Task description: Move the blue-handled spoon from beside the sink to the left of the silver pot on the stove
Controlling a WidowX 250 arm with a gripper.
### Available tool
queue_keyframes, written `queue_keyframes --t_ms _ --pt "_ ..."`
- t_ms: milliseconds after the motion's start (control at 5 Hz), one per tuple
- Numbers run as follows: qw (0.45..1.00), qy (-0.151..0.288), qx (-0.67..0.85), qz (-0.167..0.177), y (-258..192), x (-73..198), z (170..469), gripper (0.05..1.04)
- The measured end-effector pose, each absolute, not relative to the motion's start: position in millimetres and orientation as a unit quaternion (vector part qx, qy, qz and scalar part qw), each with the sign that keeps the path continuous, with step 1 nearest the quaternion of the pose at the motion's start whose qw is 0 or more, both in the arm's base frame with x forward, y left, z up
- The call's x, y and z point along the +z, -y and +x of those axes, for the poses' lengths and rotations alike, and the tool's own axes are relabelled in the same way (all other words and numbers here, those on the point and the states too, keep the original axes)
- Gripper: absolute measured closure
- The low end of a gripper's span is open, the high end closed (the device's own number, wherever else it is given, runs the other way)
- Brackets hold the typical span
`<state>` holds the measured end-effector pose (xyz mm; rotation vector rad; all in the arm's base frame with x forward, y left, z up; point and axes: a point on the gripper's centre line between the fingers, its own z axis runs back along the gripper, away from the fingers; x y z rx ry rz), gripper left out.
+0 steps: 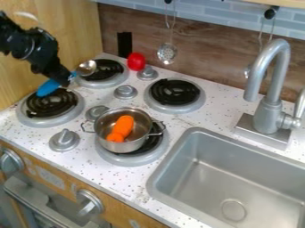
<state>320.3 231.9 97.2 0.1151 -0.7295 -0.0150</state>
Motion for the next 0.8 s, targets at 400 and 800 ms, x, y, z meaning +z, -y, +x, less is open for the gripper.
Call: queue_keyframes --t_ms 400,800 --pt "0.942 0.33 -0.01 0.063 -240.8 69.4 294.2 0.654" --pt "0.946 0.321 0.017 0.031 -256.8 42.5 275.6 0.654"
